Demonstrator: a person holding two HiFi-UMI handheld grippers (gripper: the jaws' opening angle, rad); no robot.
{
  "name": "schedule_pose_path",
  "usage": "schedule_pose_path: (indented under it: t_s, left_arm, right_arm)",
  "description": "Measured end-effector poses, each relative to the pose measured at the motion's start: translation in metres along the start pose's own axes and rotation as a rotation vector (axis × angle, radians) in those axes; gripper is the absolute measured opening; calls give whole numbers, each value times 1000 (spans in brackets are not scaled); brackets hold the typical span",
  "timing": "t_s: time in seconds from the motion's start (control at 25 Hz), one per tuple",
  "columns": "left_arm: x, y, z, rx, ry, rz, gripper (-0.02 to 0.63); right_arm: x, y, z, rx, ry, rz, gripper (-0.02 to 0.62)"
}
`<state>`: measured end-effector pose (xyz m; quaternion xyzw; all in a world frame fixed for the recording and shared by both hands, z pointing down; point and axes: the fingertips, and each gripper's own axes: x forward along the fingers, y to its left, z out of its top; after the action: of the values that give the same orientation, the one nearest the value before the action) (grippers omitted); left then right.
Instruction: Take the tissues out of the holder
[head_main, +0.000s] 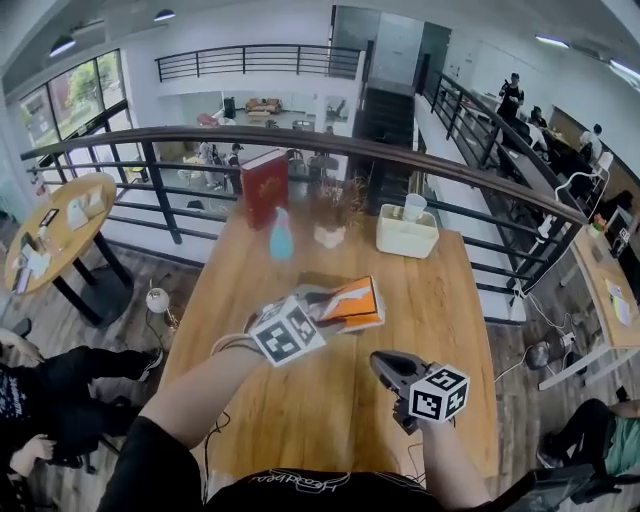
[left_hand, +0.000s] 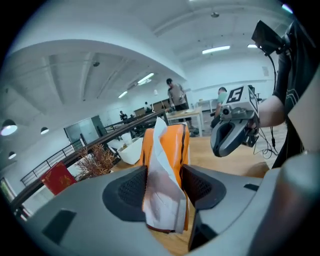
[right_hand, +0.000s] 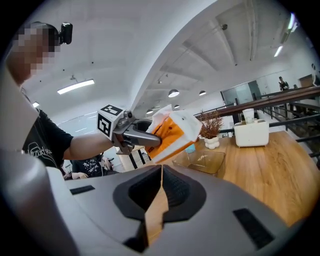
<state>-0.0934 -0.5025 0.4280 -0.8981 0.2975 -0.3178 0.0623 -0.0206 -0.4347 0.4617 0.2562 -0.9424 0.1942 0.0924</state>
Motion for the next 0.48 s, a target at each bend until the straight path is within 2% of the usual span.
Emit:
schedule_pose_path:
  t_s: [0.12,0.48]
  left_arm:
    - [-26,-23,6,-63,-57,-4,227]
    - [-102,-84,0,-212,-125,32,225]
  right_arm:
    - [-10,25,2,-7,-26,22,18]
    - [-52,84,-13,-40,-61,25,18]
